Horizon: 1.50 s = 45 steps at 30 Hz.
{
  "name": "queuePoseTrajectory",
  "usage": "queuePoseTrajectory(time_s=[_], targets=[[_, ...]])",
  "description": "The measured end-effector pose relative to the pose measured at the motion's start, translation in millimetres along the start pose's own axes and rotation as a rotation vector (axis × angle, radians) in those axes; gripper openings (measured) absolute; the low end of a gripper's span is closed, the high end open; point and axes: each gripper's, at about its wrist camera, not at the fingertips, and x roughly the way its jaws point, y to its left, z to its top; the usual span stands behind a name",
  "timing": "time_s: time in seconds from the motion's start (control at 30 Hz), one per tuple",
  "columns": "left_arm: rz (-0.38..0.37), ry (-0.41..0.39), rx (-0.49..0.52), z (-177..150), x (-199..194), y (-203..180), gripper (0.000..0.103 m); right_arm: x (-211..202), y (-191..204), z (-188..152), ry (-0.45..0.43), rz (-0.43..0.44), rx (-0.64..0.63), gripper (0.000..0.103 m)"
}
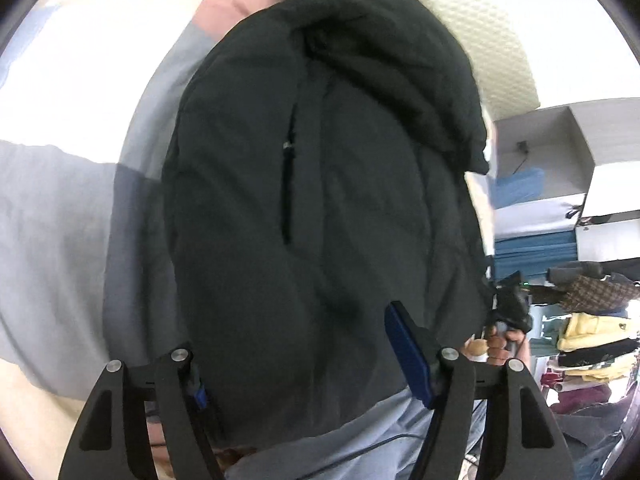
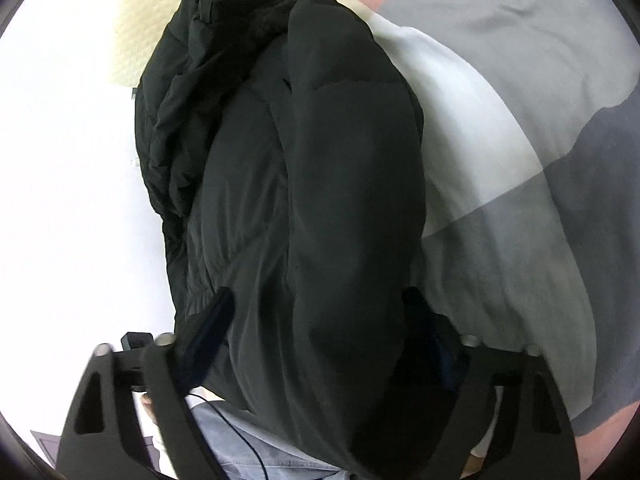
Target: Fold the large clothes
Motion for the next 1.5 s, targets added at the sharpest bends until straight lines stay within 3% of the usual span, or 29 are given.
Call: queuePoseTrajectory(time_s=[0.1,0.13,0.17,0.2,0.3,0.47,0.63,0.8,1.1,1.37,1.5], targets=[[0.039,0.021,-0.046,4,10,5,0.069,3,2,0,0.008,-0.021,-0.02,0.055],[0.057,0.037,-0.062,5,14,7,0.062,1,5,0,-0.006,-0.021,-0.036,0.048],[0.065,0.047,-0.071,4,16,10,0.059,-1,7,0,-0.023,-0.021,-0.048,0.032],[0.065,0.054,-0.079,3,16,15,0.059,-2,12,0,-0.041,-0.007,-0.063,0.023],[0.078,0.068,-0.115,4,29,21,0.049,-11,22,-2,-0.092,0.02,-0.1,0.015],[0.106,0.067,-0.062,2,34,6,0.022,-24,36,-7,-0.166,0.066,-0.156,0.014],[0.099,0.015,-0.068,0,24,0,0.01,-30,44,-8,-0.206,0.102,-0.179,0.013],[0.092,-0.053,-0.044,-6,6,-18,0.006,-38,41,-11,-0.226,0.075,-0.191,0.011],[0.061,-0.113,0.024,-26,-42,-48,0.004,-73,53,-34,-0.318,0.138,-0.215,0.01],[0.013,-0.174,0.04,-44,-85,-52,0.004,-115,64,-72,-0.353,0.246,-0.242,0.009],[-0.031,-0.225,0.054,-78,-123,-55,0.004,-134,61,-91,-0.383,0.332,-0.234,0.009]])
